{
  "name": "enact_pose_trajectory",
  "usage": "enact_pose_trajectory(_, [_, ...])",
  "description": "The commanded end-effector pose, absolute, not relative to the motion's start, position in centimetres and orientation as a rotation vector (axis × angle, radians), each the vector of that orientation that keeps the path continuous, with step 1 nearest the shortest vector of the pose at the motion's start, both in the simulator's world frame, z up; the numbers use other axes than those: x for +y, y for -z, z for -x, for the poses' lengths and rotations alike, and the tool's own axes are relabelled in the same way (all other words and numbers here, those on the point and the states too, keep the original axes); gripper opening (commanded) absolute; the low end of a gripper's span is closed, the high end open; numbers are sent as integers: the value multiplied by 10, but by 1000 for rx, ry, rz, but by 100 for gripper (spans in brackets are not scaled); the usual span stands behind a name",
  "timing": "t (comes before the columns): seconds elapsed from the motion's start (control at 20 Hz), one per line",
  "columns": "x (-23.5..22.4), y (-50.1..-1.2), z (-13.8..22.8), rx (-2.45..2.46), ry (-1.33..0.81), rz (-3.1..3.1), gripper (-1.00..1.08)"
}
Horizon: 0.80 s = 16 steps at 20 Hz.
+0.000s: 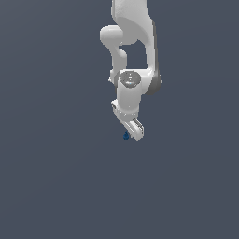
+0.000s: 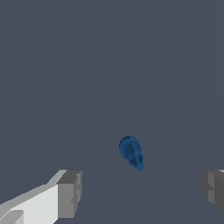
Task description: Pick up the object and move it to a goal position.
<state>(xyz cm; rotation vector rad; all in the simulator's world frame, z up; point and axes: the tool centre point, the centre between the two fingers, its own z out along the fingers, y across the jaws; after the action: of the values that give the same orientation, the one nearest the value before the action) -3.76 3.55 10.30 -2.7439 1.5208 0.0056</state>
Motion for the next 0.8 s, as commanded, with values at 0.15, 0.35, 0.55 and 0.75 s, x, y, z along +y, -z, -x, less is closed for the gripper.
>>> enact_pose_trajectory(0.15, [36,-97,42,1657,-3,2667,100])
enact_pose_trajectory(0.35, [37,-94,44,1715,-1,2631,100])
enact_pose_trajectory(0.55, [37,-93,45,1744,0,2613,100])
enact_pose_trajectory(0.75, [37,-92,45,1742,0,2615,100])
